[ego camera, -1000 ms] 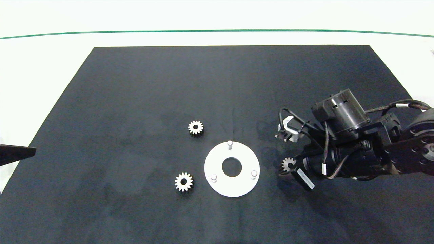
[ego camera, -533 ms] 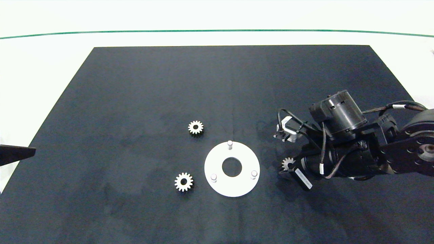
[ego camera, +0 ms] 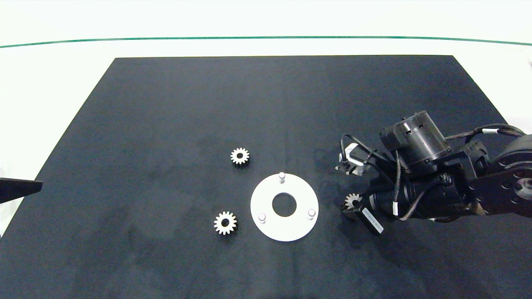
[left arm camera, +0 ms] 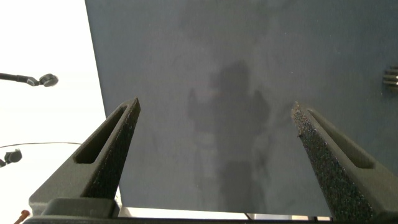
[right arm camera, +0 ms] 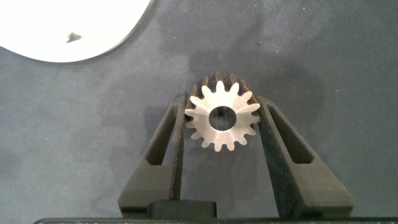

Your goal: Install three planetary gears onto the carrier pins

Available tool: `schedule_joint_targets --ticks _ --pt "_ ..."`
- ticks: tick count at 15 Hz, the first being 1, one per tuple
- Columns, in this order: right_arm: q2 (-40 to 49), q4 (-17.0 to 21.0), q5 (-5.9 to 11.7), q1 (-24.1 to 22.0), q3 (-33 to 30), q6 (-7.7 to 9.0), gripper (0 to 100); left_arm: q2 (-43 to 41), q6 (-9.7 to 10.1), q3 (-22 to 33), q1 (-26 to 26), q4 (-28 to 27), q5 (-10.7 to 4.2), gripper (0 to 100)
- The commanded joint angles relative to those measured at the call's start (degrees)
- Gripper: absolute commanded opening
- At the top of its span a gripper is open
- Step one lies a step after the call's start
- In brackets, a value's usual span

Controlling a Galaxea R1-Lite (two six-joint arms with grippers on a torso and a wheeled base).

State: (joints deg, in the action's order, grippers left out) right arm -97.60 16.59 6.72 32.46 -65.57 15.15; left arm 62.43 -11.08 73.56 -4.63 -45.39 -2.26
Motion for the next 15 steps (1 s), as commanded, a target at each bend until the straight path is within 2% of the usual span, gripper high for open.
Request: schedule_joint_targets --ticks 1,3,5,7,9,11,15 --pt "5.31 0.11 0.14 2.08 -0.08 -0.04 30 -0.38 -0.08 -0.17 0.06 -0.23 -0.03 100" --pt "7.25 0.28 0.14 4.01 -0.43 0.05 25 -0.82 -0.17 -0.17 0.06 -0.23 -0.03 100" --pt "7.07 0.28 0.31 6.03 -1.66 -0.04 25 -1.17 -0.17 -0.26 0.06 -0.32 -0.03 100" --pt "5.84 0.64 0.58 8.85 -5.09 -0.12 25 -1.26 -0.17 -0.52 0.15 -0.32 -0.03 100" --pt "2.76 1.07 0.93 9.55 -7.82 -0.12 25 -1.34 -0.08 -0.43 0.06 -0.23 -0.12 100" --pt "0.74 3.18 1.02 10.69 -10.28 -0.12 25 -1.87 -0.17 -0.52 0.24 -0.32 -0.12 100" --pt "-0.75 5.91 1.37 12.71 -11.24 -0.04 25 -2.14 -0.17 -0.61 0.24 -0.41 -0.12 100"
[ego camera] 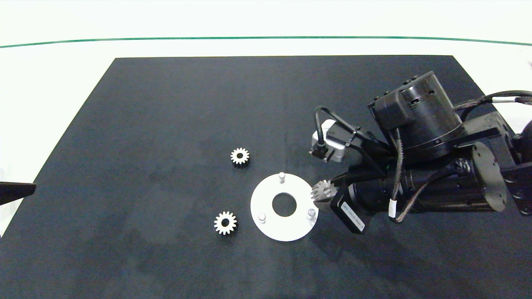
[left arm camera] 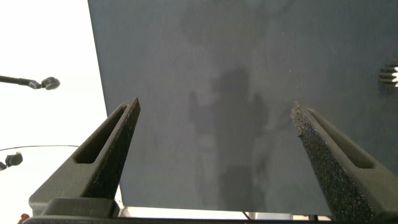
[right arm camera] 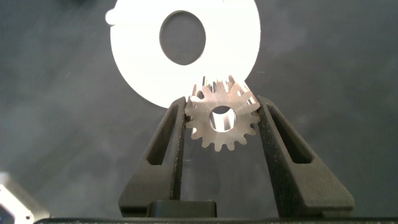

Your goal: Install three planetary gears onto the carrier pins

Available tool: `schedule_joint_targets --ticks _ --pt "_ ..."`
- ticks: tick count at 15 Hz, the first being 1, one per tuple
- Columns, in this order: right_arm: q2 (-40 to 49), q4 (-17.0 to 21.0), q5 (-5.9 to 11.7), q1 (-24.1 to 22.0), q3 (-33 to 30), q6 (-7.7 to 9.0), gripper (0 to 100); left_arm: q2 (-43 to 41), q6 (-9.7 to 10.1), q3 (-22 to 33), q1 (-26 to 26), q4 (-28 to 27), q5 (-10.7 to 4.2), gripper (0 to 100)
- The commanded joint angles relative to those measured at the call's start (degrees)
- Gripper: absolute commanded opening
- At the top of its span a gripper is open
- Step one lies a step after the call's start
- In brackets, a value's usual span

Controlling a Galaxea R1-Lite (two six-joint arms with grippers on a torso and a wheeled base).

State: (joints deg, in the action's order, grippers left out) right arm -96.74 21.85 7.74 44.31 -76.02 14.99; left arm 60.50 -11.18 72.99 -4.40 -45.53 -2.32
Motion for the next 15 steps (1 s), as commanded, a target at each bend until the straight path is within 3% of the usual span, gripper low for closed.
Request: schedule_joint_targets --ticks 1,4,15 --pt "-2.31 0.92 0.87 1.21 -1.24 0.12 25 -0.21 -0.07 -0.04 0.01 -0.26 -0.06 100" --pt "-4.24 0.92 1.58 2.01 -1.50 0.12 25 -0.21 -0.07 -0.12 0.01 -0.26 -0.06 100" --pt "-5.74 0.83 1.66 2.09 -1.50 0.21 25 -0.82 -0.07 -0.83 0.80 -0.35 -0.06 100"
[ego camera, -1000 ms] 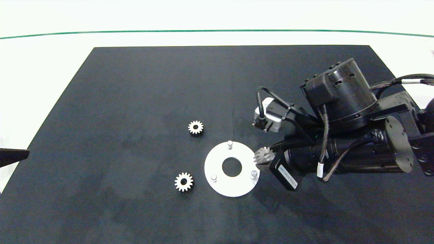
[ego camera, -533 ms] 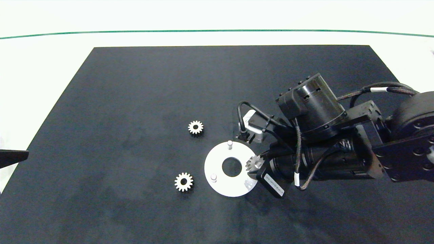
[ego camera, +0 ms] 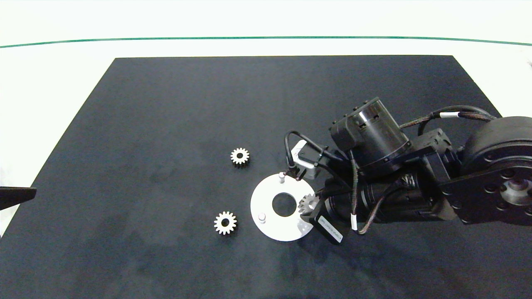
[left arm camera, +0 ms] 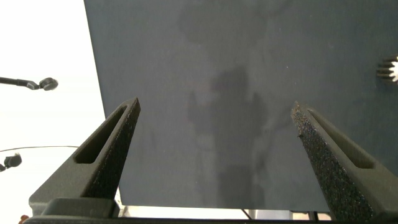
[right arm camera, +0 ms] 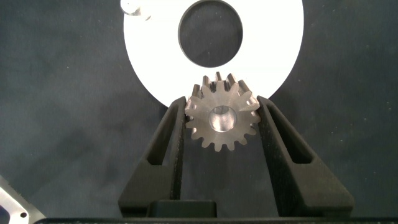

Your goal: Install three planetary gears onto the carrier pins

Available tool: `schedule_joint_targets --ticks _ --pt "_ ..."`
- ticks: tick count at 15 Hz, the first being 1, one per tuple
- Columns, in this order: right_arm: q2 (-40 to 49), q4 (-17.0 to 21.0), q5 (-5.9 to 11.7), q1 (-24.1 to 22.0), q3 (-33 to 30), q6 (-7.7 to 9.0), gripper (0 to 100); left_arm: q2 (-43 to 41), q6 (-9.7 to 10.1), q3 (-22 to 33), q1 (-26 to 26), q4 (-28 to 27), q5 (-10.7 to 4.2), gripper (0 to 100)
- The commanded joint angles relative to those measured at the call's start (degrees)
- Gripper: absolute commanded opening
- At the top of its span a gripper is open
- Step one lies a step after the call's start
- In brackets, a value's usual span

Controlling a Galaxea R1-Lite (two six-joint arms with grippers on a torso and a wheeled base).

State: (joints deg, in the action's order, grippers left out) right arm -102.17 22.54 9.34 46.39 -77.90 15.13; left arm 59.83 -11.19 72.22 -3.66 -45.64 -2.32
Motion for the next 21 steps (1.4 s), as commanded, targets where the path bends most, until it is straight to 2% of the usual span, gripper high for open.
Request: schedule_joint_targets --ticks 1,14,18,21 --pt "-0.31 0.14 -0.02 -0.07 0.47 0.08 25 -0.15 -0.06 -0.15 0.05 -0.24 -0.06 100" --pt "0.04 0.14 -0.02 -0.42 0.73 -0.10 25 -0.42 -0.15 -0.59 0.14 -0.24 -0.06 100" --pt "0.22 0.14 1.12 -0.33 1.35 -0.10 25 -0.42 -1.11 -1.29 0.23 -0.24 0.03 100" --pt "0.22 0.05 1.12 -0.33 1.52 -0.19 25 -0.42 -1.03 -1.20 0.05 -0.15 -0.06 100"
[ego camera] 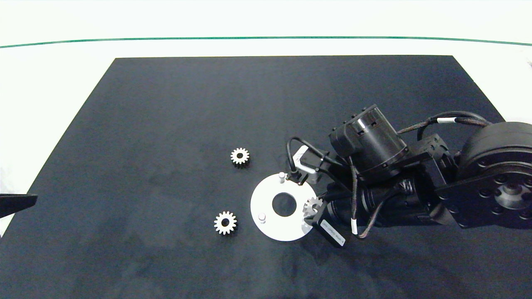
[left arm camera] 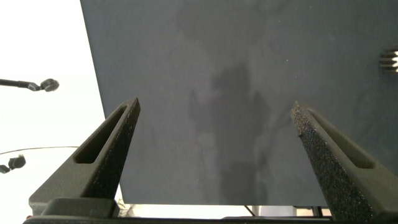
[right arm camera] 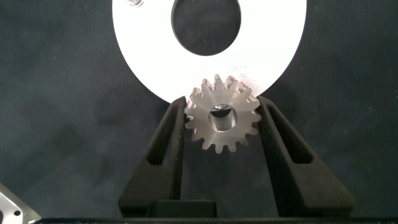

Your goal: Install three planetary gears onto the carrier pins

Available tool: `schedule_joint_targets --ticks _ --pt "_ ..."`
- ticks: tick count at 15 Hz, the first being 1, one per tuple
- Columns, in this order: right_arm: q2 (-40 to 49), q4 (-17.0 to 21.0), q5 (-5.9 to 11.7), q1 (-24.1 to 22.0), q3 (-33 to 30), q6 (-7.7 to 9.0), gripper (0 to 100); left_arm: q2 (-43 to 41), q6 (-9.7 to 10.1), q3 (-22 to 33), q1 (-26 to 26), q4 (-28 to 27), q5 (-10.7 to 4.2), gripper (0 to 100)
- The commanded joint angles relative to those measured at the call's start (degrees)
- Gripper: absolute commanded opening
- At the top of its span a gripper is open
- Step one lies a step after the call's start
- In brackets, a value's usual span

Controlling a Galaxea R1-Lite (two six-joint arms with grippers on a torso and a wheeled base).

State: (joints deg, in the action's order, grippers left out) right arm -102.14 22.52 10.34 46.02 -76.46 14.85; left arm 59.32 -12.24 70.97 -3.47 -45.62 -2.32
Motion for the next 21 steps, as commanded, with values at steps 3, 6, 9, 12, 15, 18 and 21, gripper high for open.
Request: schedule_joint_targets --ticks 3,6,9,12,15,18,21 --pt "0.19 0.07 0.21 -0.05 -0.01 0.27 25 0.09 0.02 0.04 -0.13 -0.09 -0.06 100" --pt "-0.07 0.07 0.21 -0.14 -0.01 0.09 25 0.01 0.02 0.04 -0.13 -0.09 -0.06 100" --pt "-0.25 0.07 0.21 -0.14 0.08 0.27 25 0.01 -0.07 -0.05 -0.13 -0.17 -0.06 100" --pt "-0.42 0.07 0.21 -0.14 0.08 0.27 25 -0.34 -0.07 -0.13 -0.04 -0.26 -0.06 100" --pt "-0.42 -0.02 0.30 -0.14 0.61 0.18 25 -0.43 -0.07 -0.13 -0.04 -0.26 -0.06 100" --pt "-0.60 -0.19 1.09 -0.14 0.70 0.18 25 -0.52 -0.07 -0.13 -0.04 -0.26 -0.06 100" --pt "-0.69 -0.46 1.09 -0.14 0.52 0.09 25 -0.70 -0.15 -0.13 -0.04 -0.26 -0.06 100"
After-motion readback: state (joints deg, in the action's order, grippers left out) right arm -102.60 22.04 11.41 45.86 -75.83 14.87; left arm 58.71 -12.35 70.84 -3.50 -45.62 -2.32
